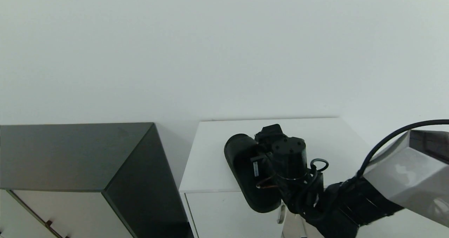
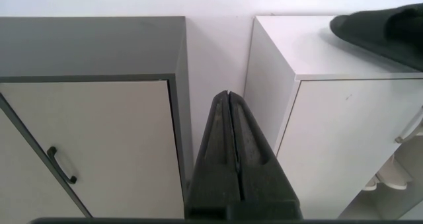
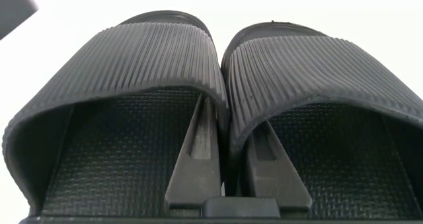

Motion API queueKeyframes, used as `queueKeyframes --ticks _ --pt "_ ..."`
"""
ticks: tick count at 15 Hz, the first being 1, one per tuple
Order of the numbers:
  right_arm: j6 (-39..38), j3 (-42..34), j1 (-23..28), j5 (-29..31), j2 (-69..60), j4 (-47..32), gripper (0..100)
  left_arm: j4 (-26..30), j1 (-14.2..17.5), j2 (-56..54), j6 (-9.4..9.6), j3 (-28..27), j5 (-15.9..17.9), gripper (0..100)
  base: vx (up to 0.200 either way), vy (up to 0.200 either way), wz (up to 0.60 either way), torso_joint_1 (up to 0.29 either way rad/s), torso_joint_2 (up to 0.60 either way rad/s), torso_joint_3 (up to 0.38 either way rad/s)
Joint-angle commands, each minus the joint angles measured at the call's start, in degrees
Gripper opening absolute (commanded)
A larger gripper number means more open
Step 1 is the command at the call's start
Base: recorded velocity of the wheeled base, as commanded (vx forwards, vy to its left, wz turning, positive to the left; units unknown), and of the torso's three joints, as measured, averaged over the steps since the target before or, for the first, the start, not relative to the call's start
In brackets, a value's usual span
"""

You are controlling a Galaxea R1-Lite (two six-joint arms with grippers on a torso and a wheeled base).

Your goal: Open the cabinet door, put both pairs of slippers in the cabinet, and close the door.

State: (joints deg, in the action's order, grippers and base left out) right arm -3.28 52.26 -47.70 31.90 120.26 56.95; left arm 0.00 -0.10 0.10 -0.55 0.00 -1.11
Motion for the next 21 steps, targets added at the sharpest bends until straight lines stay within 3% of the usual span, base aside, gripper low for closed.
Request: queueKeyframes --ticks 1,12,21 --pt "0.0 -8.1 -3.0 -0.1 -6.8 2.8 0 0.0 0.0 0.0 0.02 0.0 -0.1 0 0.0 0.0 0.0 0.0 0.0 0.0" --pt "-0.1 -9.7 -4.2 -0.2 -7.8 3.2 0 0.0 0.0 0.1 -0.24 0.0 -0.1 0 0.0 0.0 0.0 0.0 0.0 0.0" --pt "0.0 -9.9 -4.6 -0.2 -7.2 3.2 0 0.0 0.0 0.1 -0.24 0.0 0.1 0 -0.2 0.0 0.0 0.004 0.0 0.002"
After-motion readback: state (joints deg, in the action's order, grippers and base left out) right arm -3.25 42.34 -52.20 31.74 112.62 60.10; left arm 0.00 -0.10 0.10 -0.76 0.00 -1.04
